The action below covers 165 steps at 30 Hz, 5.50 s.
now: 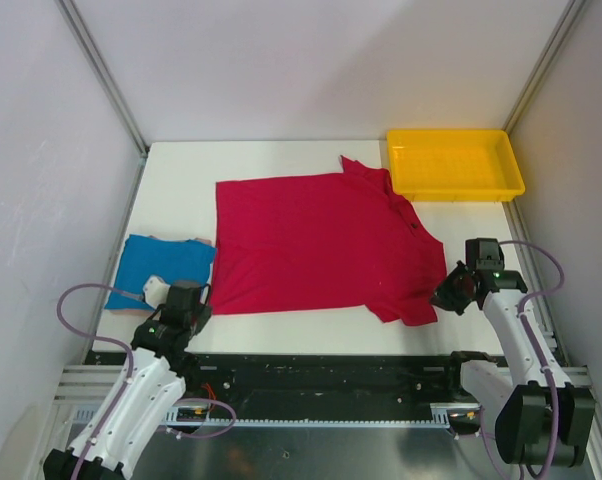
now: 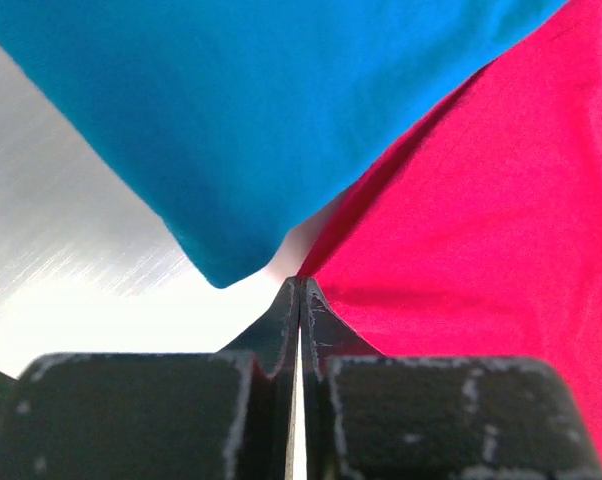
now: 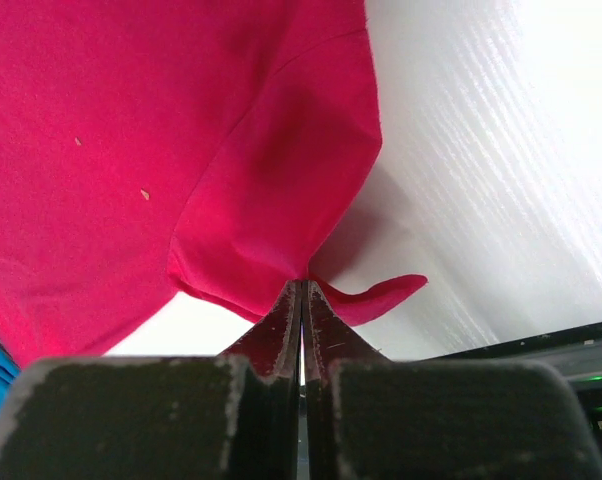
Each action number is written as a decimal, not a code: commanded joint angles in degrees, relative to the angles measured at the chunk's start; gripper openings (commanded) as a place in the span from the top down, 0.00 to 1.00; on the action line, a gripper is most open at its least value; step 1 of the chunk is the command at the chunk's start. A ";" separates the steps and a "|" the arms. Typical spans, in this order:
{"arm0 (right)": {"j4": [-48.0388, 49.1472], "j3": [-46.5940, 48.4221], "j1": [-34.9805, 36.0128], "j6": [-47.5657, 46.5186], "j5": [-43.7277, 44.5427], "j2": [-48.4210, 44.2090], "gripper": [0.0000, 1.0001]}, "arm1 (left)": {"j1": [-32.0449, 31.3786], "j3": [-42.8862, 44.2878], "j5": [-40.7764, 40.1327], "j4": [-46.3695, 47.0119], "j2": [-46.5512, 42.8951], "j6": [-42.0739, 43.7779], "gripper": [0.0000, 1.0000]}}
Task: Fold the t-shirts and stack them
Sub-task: Grap the side of the flattened tshirt closest away from the robot with both arms, then fold the flattened tshirt in 1/3 of the way
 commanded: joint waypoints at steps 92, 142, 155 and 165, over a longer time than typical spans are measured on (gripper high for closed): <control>17.89 33.77 -0.64 -2.04 -1.08 46.29 1.00 | 10.05 36.90 10.22 22.84 64.76 29.67 0.62; 17.67 33.74 -0.92 -2.29 -1.22 46.58 1.00 | 11.82 37.79 17.69 23.51 62.75 33.48 0.98; 17.05 33.75 -1.78 -2.43 -0.16 45.39 1.00 | 13.04 38.14 16.81 23.45 57.96 32.76 1.00; 16.41 33.47 -3.28 -2.51 2.64 42.33 1.00 | 14.71 38.45 15.94 23.41 58.13 32.54 1.00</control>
